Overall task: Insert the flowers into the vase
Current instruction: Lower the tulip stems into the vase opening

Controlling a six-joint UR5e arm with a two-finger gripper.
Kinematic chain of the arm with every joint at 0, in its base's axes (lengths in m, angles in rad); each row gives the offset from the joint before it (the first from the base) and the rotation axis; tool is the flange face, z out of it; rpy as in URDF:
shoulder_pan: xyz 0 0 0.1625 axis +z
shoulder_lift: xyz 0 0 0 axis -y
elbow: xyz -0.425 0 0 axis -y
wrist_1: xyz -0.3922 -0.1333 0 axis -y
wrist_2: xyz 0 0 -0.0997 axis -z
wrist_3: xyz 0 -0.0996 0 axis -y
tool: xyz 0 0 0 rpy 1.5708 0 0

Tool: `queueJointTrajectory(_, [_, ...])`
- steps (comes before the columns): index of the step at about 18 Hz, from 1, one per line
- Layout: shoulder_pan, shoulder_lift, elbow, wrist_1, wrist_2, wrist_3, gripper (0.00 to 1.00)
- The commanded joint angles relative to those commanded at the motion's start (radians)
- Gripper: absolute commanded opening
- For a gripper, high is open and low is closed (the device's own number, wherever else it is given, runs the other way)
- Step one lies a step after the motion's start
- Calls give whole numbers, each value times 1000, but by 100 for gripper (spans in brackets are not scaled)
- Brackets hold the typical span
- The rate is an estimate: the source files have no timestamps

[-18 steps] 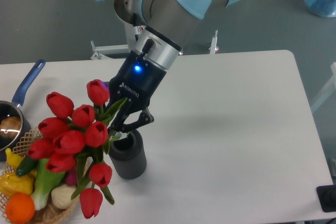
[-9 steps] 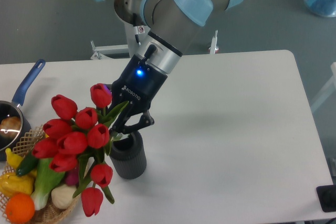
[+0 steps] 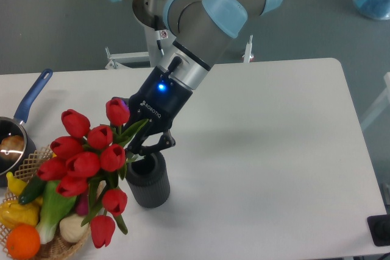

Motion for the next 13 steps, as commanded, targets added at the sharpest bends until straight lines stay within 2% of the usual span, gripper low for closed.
queueJointTrajectory(13, [2, -29, 0, 2, -9, 31, 18])
